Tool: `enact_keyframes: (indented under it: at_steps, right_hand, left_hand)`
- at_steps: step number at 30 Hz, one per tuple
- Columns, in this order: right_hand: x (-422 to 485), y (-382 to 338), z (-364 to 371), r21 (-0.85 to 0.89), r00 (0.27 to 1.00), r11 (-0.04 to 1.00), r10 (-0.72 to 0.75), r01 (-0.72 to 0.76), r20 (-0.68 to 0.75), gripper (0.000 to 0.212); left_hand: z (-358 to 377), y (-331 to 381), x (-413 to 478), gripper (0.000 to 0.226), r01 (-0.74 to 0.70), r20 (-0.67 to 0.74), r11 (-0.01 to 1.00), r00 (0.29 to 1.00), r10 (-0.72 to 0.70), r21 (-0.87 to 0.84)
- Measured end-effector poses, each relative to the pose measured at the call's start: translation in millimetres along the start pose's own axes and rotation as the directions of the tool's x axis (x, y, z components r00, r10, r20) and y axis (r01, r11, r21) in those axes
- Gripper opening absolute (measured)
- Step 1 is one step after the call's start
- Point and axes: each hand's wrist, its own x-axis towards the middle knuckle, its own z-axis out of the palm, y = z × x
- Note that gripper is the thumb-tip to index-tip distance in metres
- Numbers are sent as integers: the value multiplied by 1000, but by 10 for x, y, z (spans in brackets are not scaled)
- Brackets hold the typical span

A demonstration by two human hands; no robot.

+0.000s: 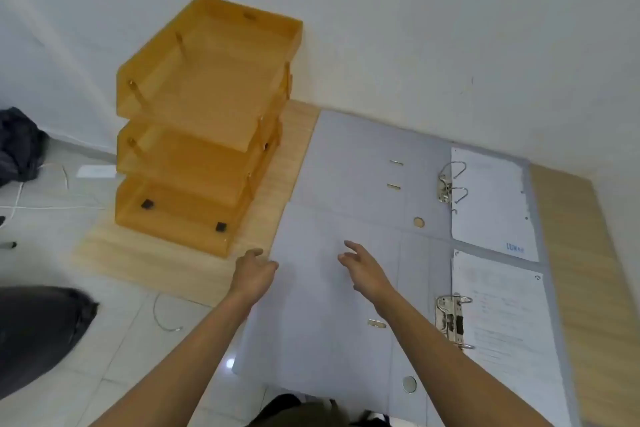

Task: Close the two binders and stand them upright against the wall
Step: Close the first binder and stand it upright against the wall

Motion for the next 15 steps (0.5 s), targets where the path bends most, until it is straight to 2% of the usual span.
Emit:
enact_keyframes:
  at_steps: [3,8,12,15]
  right_hand:
    - [44,73,39,-18,1000,1000,18,-18,10,52]
    - [5,109,53,36,999,999,9,-11,42,51]
    - [-51,104,24,65,997,998,-4,-1,73,50]
    - [-159,81,-51,88,996,995,-57,51,64,49]
  left_hand:
    - [13,-86,48,65,0,-33,998,999,3,68]
    - [117,-82,46,53,20,-14,1000,1000,-20,11]
    - [78,-4,18,59,7,-54,999,998,-10,-44]
    - [9,125,-65,44,-57,-57,996,997,54,-66]
